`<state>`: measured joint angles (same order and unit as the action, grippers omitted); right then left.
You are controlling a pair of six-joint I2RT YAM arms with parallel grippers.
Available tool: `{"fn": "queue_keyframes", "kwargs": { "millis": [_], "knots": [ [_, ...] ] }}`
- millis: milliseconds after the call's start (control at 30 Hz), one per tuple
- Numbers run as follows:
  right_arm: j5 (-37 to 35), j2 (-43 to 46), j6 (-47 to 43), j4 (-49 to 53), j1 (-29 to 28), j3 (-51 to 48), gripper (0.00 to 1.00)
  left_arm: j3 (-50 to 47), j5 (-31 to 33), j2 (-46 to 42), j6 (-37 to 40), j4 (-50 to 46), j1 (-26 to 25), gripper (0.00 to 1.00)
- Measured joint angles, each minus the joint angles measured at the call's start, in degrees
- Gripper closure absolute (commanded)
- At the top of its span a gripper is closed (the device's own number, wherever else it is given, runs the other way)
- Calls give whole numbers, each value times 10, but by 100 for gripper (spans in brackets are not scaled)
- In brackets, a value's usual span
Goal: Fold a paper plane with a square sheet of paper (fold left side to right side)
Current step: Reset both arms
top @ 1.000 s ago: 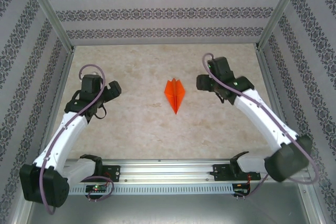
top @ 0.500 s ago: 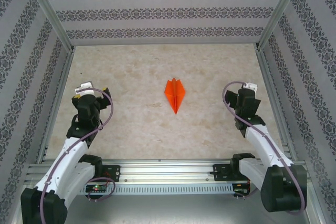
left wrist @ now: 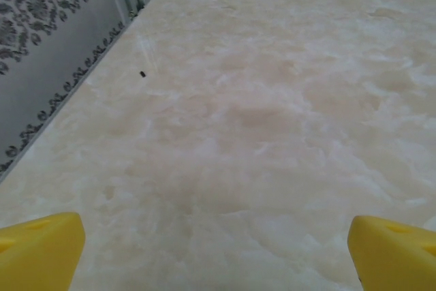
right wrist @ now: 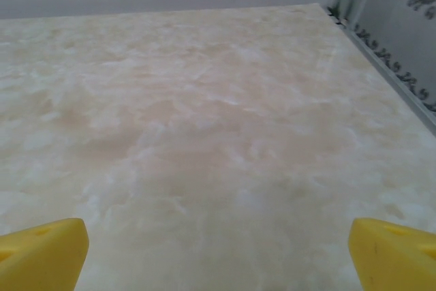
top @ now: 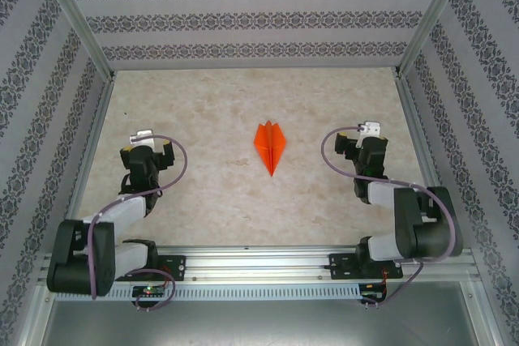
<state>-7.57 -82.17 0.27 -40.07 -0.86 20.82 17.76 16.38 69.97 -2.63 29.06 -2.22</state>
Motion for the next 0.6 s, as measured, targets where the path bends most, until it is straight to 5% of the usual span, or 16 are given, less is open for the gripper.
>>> {"fn": "queue_keyframes", "kwargs": {
  "millis": [600],
  "knots": [
    [44,-39,-2,-81,26,2,2,4,-113,51,36,78,30,0]
  ]
}}
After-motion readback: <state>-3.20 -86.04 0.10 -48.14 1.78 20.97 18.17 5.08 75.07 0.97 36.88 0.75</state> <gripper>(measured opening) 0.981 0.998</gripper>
